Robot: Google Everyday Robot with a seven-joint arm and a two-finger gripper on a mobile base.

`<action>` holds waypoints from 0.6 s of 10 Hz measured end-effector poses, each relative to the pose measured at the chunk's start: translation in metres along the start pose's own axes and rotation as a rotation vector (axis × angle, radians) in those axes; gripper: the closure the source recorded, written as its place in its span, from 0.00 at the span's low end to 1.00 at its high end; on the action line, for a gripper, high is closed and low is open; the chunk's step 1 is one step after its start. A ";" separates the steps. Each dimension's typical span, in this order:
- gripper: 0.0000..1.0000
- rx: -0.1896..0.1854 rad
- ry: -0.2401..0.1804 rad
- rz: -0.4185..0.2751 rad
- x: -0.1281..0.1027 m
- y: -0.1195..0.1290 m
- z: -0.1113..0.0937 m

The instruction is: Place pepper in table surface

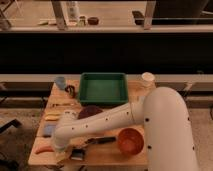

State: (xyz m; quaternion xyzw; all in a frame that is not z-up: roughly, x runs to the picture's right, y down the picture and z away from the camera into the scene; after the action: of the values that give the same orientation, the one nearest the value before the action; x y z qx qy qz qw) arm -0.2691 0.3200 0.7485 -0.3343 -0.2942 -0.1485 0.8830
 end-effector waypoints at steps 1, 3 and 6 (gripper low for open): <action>0.40 -0.002 0.006 0.007 0.001 0.002 0.003; 0.50 0.002 0.014 0.005 0.001 0.001 0.003; 0.80 -0.001 0.017 0.000 0.001 0.002 0.001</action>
State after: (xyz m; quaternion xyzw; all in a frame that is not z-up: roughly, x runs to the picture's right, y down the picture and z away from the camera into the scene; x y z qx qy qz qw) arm -0.2677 0.3224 0.7493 -0.3336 -0.2864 -0.1517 0.8853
